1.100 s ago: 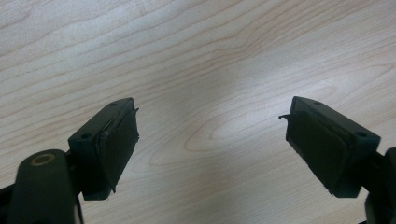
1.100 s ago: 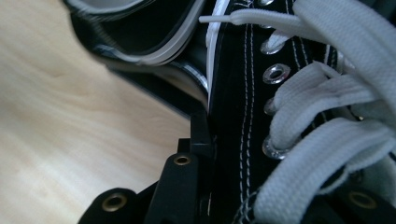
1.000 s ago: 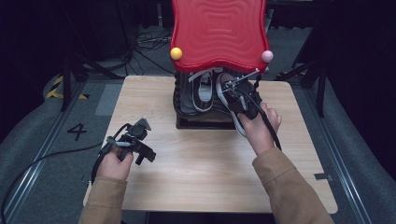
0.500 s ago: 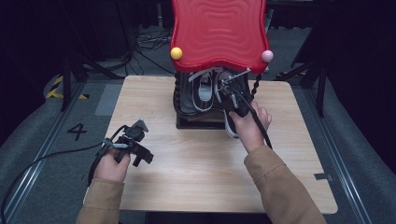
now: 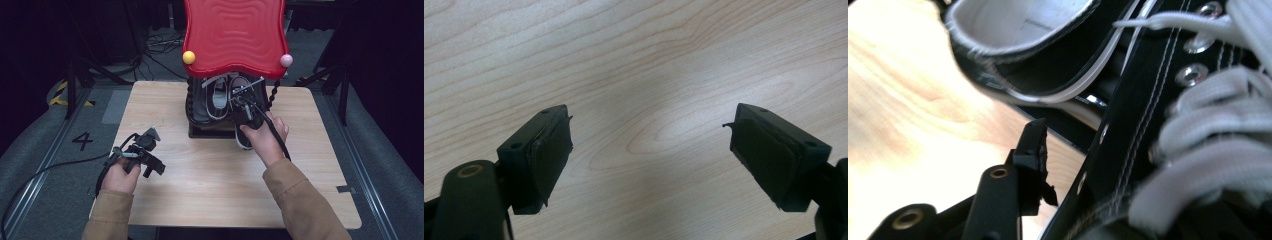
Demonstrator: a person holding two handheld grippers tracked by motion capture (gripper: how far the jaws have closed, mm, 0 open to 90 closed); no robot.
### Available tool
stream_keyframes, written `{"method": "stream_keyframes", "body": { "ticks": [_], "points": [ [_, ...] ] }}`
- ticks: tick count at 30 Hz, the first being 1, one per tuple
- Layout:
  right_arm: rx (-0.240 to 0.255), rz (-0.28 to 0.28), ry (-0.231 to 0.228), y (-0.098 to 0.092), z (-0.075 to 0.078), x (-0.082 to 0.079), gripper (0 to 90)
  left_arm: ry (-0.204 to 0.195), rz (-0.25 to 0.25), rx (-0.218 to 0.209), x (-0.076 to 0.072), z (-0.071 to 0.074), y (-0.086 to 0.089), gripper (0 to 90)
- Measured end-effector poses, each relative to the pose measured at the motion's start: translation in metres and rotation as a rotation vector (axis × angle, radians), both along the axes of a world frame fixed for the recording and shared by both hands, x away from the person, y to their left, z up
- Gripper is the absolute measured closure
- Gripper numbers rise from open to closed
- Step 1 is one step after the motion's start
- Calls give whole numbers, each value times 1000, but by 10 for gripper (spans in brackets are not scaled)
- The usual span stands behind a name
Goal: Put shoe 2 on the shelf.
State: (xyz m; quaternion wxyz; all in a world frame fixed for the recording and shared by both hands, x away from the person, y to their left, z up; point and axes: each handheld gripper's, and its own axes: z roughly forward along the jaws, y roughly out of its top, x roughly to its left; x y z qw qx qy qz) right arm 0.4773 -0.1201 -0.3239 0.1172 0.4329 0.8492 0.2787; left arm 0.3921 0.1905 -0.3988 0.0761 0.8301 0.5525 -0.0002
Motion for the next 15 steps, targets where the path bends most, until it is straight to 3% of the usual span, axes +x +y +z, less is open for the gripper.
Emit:
{"method": "stream_keyframes", "body": {
  "ticks": [3,8,11,15],
  "points": [
    [36,38,2,-9,9,-12,587,1,-14,1,2,0,-5,173],
    [38,62,-6,-20,17,-26,606,5,-24,7,5,-1,-10,172],
    [27,119,-51,-35,26,-39,634,10,-37,10,8,-1,-15,172],
    [36,152,-59,-48,32,-49,677,10,-48,10,10,-1,-19,172]
  ]
}}
